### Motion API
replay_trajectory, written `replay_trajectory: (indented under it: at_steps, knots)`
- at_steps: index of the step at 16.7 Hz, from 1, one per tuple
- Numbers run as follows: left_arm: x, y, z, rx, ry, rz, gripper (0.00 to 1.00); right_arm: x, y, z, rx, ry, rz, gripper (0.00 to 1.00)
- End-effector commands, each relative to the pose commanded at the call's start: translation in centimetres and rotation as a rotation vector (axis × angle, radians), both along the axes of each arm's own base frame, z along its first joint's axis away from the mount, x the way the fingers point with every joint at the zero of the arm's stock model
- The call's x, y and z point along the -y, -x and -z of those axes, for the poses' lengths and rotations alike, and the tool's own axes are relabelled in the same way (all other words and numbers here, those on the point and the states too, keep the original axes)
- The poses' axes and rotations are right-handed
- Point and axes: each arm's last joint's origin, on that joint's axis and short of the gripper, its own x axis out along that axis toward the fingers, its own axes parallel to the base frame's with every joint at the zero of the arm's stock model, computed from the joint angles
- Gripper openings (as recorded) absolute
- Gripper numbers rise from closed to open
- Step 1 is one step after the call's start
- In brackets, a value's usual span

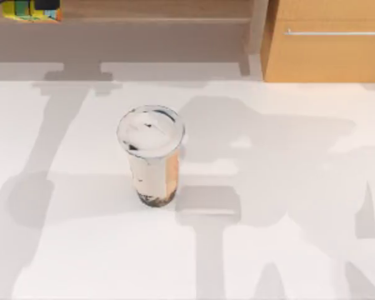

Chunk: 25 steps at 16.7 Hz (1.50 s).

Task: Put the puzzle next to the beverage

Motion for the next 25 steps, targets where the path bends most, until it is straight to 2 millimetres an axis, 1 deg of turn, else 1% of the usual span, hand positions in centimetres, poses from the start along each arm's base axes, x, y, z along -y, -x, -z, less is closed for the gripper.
replay_trajectory:
  at_steps: [2,4,6,8,12,16,25]
  knots:
    - [0.4,0.2,5.2,-0.26,-0.027,-0.024,0.0,0.0,0.0,0.0,0.0,0.0,0.0,1.0]
    - [0.8,0.9,9.6,-0.488,-0.063,-0.048,0.0,0.0,0.0,0.0,0.0,0.0,0.0,1.0]
    - [1.3,1.8,12.7,-0.656,-0.1,-0.058,0.0,0.0,0.0,0.0,0.0,0.0,0.0,1.0]
    - [1.9,2.5,14.1,-0.745,-0.125,-0.054,0.0,0.0,0.0,0.0,0.0,0.0,0.0,1.0]
    - [2.1,2.6,14.3,-0.756,-0.128,-0.052,0.0,0.0,0.0,0.0,0.0,0.0,0.0,1.0]
    - [1.7,2.5,14.2,-0.748,-0.124,-0.058,0.0,0.0,0.0,0.0,0.0,0.0,0.0,1.0]
    - [0.9,2.3,13.3,-0.695,-0.109,-0.081,0.0,0.0,0.0,0.0,0.0,0.0,0.0,1.0]
